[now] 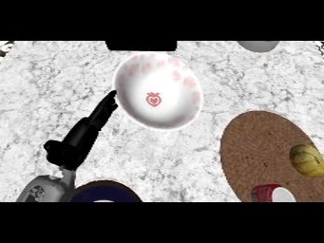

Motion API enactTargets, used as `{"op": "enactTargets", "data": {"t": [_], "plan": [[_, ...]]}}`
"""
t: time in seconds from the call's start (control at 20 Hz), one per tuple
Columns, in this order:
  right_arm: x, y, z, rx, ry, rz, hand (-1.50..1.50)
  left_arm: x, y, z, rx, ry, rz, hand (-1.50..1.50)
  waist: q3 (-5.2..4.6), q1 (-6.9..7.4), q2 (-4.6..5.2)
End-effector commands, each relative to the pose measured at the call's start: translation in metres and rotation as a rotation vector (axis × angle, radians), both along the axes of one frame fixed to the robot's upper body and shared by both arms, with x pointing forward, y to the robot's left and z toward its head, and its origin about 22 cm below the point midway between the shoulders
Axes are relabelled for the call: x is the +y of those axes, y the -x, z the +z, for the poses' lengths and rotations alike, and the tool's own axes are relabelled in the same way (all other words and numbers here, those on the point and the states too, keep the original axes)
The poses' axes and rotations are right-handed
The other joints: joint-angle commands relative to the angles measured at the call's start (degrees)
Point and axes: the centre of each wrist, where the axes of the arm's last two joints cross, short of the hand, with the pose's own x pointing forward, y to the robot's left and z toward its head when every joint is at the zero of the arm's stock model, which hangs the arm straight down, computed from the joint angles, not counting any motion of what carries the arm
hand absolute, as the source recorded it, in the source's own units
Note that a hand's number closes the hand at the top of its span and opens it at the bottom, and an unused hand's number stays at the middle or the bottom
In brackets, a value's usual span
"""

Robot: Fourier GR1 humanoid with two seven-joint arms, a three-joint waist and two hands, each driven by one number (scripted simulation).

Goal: Pick the squash from the placemat and place it in the bowl

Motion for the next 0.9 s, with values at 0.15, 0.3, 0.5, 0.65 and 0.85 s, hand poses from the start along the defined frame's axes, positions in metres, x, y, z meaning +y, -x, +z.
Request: {"op": "enactTargets", "data": {"t": [0.15, 0.3, 0.5, 0.65, 0.85], "plan": [[-0.012, -0.019, 0.061, 0.404, 0.092, 0.260, -1.50, -0.012, 0.001, -0.001, 0.020, -0.007, -0.027, 0.00, -0.01, 0.87, 0.16], [-0.015, -0.029, 0.078, 0.480, 0.042, 0.301, -1.50, -0.006, 0.005, -0.001, -0.002, 0.007, -0.012, 0.00, 0.02, 0.51, -0.03], [0.003, -0.045, 0.079, 0.552, 0.026, 0.350, -1.50, -0.004, 0.011, -0.003, 0.010, -0.018, 0.000, 0.00, 0.05, 0.15, -0.13], [0.025, -0.068, 0.072, 0.567, 0.049, 0.345, -1.50, -0.002, 0.001, 0.008, 0.008, 0.005, -0.027, 0.00, 0.06, 0.19, -0.05], [0.017, -0.052, 0.073, 0.571, 0.041, 0.354, -1.50, -0.005, -0.001, -0.010, 0.022, -0.012, -0.005, 0.00, 0.06, -0.63, -0.16]]}}
